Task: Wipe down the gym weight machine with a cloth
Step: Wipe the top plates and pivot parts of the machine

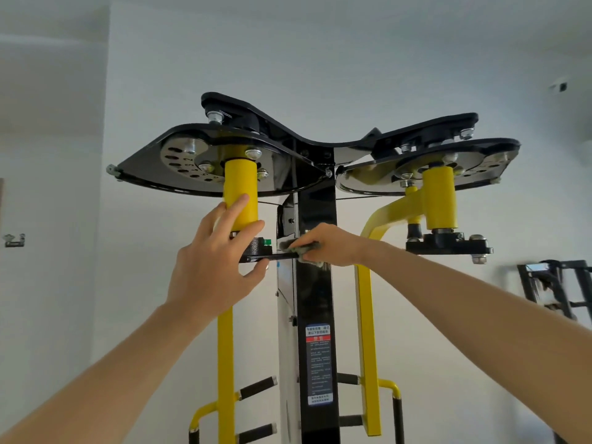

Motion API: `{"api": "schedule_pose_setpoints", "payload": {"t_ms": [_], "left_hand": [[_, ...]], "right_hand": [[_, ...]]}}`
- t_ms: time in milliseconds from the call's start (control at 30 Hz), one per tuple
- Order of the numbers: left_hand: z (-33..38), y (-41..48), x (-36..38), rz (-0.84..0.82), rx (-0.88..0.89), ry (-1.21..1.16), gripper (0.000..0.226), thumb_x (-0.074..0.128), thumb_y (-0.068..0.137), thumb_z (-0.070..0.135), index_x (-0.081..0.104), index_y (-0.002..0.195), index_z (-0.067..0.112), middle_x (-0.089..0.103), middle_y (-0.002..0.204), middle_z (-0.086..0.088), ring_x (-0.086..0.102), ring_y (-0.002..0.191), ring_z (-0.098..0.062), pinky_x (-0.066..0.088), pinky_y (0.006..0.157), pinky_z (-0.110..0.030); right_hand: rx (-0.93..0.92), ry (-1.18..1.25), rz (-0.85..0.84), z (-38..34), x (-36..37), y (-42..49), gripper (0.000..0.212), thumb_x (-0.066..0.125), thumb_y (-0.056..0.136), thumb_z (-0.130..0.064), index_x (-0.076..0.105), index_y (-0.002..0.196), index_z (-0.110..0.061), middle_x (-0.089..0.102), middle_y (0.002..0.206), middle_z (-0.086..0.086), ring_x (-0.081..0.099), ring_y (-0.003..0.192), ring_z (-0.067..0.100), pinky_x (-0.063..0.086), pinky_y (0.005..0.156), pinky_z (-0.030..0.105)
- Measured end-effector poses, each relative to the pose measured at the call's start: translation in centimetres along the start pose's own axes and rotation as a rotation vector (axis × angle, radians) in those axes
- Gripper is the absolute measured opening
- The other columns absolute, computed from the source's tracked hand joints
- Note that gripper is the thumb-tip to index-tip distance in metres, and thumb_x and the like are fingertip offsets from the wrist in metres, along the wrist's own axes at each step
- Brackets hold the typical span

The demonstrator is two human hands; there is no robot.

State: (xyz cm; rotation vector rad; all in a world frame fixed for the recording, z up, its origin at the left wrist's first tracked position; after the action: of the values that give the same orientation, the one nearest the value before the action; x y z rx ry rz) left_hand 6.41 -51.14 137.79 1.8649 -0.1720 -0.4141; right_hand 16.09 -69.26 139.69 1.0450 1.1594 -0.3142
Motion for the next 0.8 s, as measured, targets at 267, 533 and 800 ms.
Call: {"api": "schedule_pose_setpoints", "payload": {"t_ms": [267, 533, 800], "left_hand": [[2.0, -0.9, -0.2, 0.056, 0.002, 0.119, 0.044, 0.059, 0.089, 0.041, 0.071, 0.123, 0.016, 0.052, 0.148, -0.009, 0.048, 0.133, -0.035, 0.049, 0.091, -0.049], [9.8, 0.6, 3.0, 0.008, 0.063, 0.029, 0.037, 0.059, 0.086, 0.033, 0.074, 0.115, 0.015, 0.064, 0.134, -0.009, 0.051, 0.132, -0.032, 0.044, 0.104, -0.050], [19.6, 7.0, 11.3, -0.346, -0.035, -0.652, 0.037, 0.057, 0.099, 0.046, 0.062, 0.131, 0.030, 0.063, 0.129, 0.012, 0.055, 0.121, -0.008, 0.042, 0.100, -0.026]], "right_hand": [[0.138, -0.315, -0.137, 5.3, -3.0, -4.3, 0.018, 0.064, 0.096, -0.024, 0.072, 0.112, -0.022, 0.069, 0.107, 0.004, 0.062, 0.092, 0.021, 0.050, 0.081, 0.036], [0.122, -0.407, -0.240, 7.9, -7.2, -9.7, 0.014, 0.063, 0.096, -0.022, 0.068, 0.108, -0.016, 0.062, 0.085, -0.006, 0.055, 0.073, 0.008, 0.041, 0.064, 0.024], [0.059, -0.361, -0.077, 8.3, -9.5, -14.0, 0.024, 0.063, 0.092, -0.011, 0.053, 0.106, -0.028, 0.059, 0.094, 0.000, 0.054, 0.089, 0.020, 0.049, 0.070, 0.034]]}}
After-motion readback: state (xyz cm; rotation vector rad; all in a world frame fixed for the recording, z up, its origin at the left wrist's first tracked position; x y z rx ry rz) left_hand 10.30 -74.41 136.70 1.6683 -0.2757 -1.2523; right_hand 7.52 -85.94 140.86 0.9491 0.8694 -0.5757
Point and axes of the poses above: each hand's wrist, its own y-axis towards the middle knuckle, its own x-axis out of the palm, z = x × y, the point moved 8 cm from there along y, towards the middle knuckle
